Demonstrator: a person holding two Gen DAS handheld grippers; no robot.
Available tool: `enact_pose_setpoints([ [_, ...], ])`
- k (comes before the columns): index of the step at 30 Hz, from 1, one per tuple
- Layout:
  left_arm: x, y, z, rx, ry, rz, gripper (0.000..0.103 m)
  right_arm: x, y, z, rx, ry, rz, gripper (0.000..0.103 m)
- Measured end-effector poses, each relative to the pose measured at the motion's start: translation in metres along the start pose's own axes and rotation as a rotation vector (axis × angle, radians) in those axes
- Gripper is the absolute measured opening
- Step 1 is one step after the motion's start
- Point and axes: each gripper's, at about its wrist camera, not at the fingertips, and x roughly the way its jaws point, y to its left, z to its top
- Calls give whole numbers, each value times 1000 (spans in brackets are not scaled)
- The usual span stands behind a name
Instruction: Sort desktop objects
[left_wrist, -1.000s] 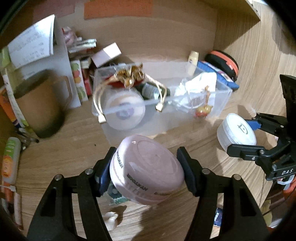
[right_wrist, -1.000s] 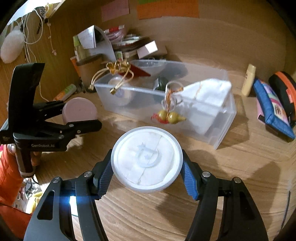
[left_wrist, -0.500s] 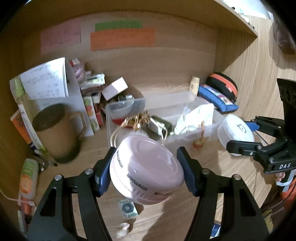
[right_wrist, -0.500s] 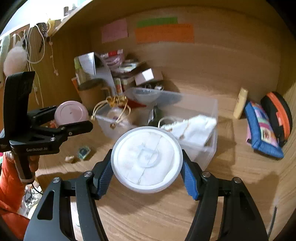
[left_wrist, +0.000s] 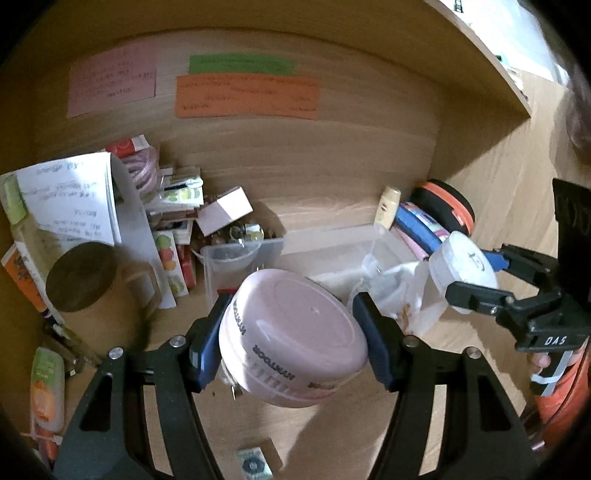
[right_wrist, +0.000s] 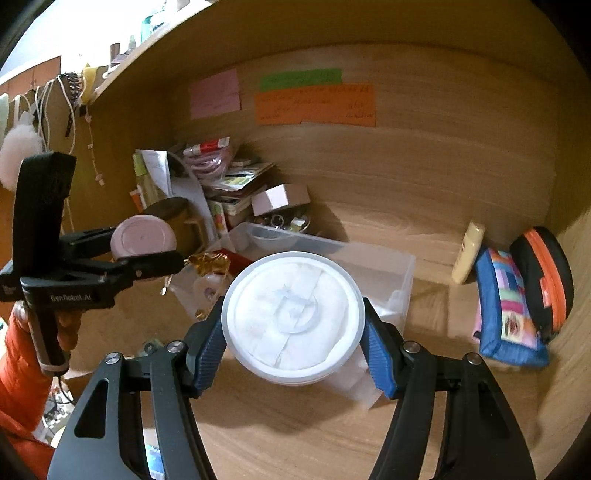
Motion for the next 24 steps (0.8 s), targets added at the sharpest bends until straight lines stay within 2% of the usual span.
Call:
enact_pose_setpoints([
  [3,7,5,9,-15,-5,-5,65,11,-7,9,9,-1,9,62],
  [10,39,14,29,-24,10,34,65,46,-16,23,22,32,13,62],
  [15,73,27,37,-54,59,50,65,79,-22,25,29,92,7,62],
  [24,117,39,28,-65,147,75,65,119,-29,17,28,171,-12,62],
])
